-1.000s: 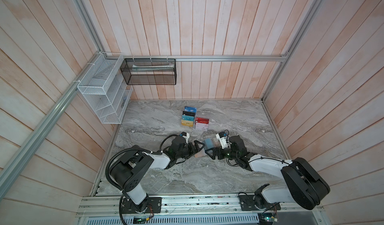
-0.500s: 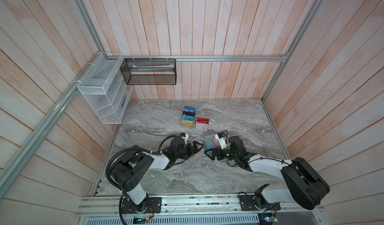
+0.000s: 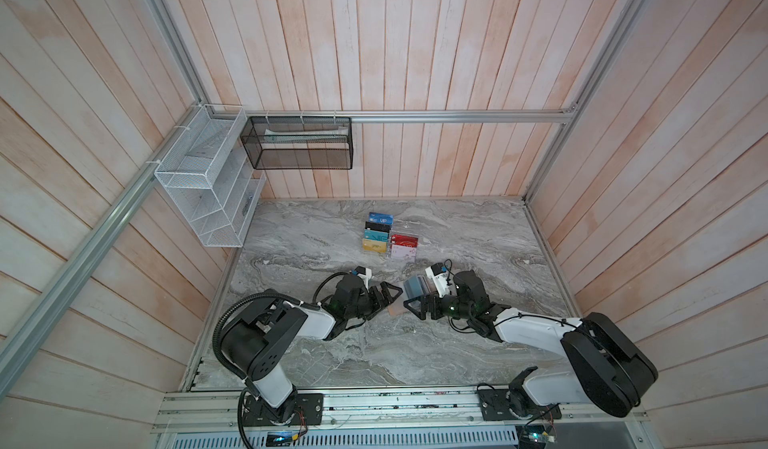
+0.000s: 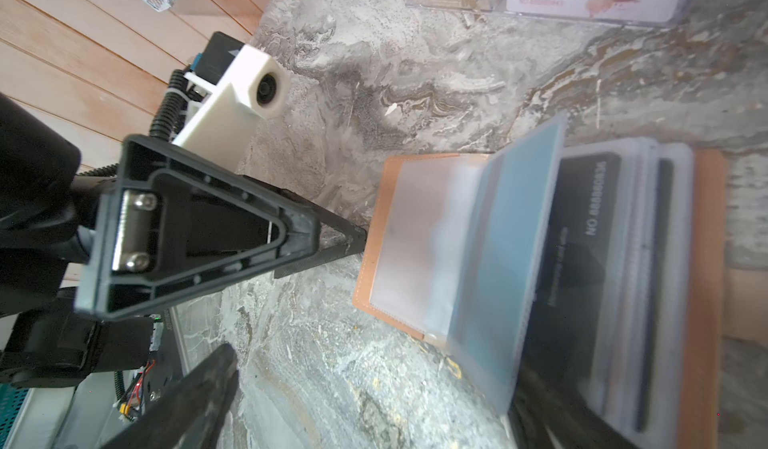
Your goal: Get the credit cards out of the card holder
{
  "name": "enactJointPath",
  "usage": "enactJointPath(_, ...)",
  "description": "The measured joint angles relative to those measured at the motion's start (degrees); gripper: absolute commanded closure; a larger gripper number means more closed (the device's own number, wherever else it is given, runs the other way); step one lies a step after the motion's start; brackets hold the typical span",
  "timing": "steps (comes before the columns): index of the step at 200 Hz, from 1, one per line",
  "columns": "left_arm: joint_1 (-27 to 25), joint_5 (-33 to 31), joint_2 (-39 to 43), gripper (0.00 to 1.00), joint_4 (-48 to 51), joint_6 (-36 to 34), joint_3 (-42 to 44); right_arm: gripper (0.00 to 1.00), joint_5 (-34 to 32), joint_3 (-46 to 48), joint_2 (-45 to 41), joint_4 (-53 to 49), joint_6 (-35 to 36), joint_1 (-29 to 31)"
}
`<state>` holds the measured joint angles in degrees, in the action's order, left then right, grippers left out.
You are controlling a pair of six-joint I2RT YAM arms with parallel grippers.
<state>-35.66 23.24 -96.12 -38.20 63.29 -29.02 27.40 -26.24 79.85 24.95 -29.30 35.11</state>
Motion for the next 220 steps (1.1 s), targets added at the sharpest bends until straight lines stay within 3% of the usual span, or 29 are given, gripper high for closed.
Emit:
enactJointPath(148, 4.2, 1.3, 3.2, 0.00, -1.1, 0.0, 4.2, 0.02, 2.0, -3.0, 7.2, 7.6, -3.8, 3.5)
enactJointPath(220, 5.0, 3.3, 4.1, 0.00, -0.1, 0.3, 3.6, 0.02, 1.9, -1.5, 4.1, 7.9, -4.0, 2.4)
